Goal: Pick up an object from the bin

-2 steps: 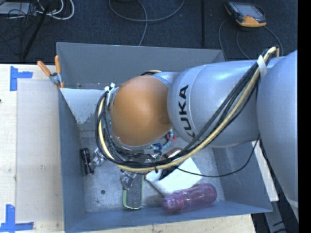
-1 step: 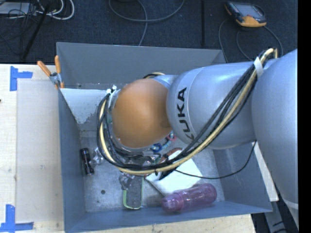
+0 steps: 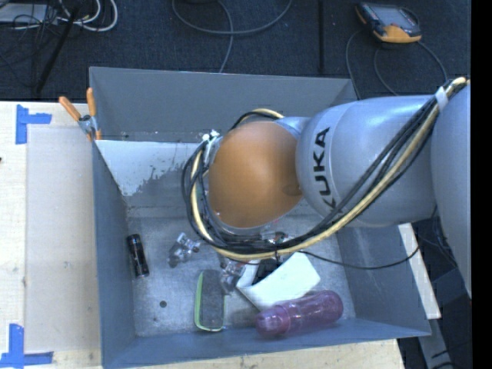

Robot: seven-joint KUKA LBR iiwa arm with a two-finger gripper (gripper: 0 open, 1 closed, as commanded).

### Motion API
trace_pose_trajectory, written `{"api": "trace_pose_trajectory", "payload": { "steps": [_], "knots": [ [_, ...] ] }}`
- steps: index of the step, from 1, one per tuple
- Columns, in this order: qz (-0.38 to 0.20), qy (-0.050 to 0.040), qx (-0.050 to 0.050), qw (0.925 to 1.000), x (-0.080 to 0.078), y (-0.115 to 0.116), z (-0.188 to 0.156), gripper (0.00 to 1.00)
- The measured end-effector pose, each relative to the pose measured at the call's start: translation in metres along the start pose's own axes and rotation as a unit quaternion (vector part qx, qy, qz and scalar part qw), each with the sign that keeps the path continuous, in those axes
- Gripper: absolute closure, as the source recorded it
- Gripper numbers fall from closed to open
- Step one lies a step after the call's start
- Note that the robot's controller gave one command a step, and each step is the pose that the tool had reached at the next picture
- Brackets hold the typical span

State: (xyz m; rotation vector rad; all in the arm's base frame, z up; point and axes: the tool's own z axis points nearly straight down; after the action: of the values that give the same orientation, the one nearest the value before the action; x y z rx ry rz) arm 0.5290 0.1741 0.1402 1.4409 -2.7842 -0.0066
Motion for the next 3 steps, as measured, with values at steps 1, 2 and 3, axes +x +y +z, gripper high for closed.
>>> {"api": "trace_pose_trajectory", "payload": {
  "steps": [1,2,3],
  "knots": [
    [-0.056,-0.002,0.005,0.9984,0.027,-0.032,-0.004,0.0],
    [-0.157,-0.0017,0.003,0.9876,-0.008,0.019,-0.001,0.0],
    [-0.227,-0.0048,0.004,0.974,0.022,0.03,0.044,0.0]
  ]
}}
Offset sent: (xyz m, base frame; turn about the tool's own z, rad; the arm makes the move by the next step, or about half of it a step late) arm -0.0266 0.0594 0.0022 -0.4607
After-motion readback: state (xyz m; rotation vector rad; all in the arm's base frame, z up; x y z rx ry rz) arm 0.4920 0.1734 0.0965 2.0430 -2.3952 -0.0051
